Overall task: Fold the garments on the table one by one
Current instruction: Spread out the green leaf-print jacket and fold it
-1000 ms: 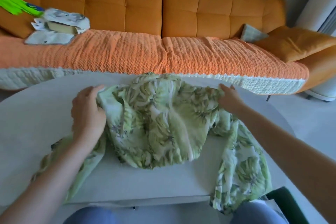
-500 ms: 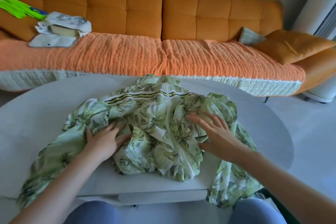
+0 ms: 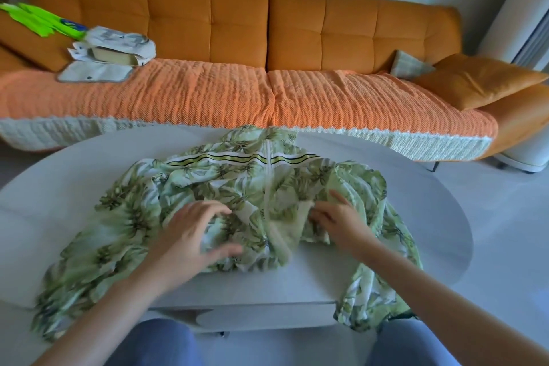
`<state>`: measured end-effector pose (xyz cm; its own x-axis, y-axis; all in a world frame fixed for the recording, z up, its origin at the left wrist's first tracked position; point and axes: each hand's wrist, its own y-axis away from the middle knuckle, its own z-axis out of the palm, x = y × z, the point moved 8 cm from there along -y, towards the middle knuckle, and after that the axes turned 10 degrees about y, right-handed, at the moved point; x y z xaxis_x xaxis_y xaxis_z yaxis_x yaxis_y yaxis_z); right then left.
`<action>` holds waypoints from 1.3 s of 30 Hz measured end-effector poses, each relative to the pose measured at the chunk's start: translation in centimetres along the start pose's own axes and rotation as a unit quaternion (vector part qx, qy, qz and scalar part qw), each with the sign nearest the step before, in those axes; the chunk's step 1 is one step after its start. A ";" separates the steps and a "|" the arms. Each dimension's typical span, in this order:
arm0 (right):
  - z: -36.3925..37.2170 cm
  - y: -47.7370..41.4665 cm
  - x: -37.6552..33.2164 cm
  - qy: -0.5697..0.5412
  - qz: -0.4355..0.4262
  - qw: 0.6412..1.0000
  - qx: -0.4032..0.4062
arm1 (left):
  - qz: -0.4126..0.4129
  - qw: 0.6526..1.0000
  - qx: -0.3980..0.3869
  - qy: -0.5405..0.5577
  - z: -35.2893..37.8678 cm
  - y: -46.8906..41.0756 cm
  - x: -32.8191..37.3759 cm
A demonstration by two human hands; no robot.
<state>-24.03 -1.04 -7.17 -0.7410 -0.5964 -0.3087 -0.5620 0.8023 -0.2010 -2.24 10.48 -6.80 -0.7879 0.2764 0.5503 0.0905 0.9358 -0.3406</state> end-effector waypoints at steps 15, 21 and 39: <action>-2.6 1.4 1.0 -0.120 0.068 0.981 -0.138 | -0.223 0.931 0.195 0.211 -4.2 1.3 -6.5; 0.4 4.7 2.7 0.088 -0.029 0.964 -0.249 | -0.347 0.904 0.180 0.175 -4.6 1.7 -8.5; -3.2 3.1 0.3 -0.050 -0.003 0.999 0.019 | -0.171 0.969 0.003 0.179 -2.4 2.4 -5.2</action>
<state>-27.23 1.21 -4.90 -0.6956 -0.5974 -0.3990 -0.5506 0.8001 -0.2380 3.53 11.82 -8.67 -0.5090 0.0095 0.8607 -0.1428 0.9851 -0.0953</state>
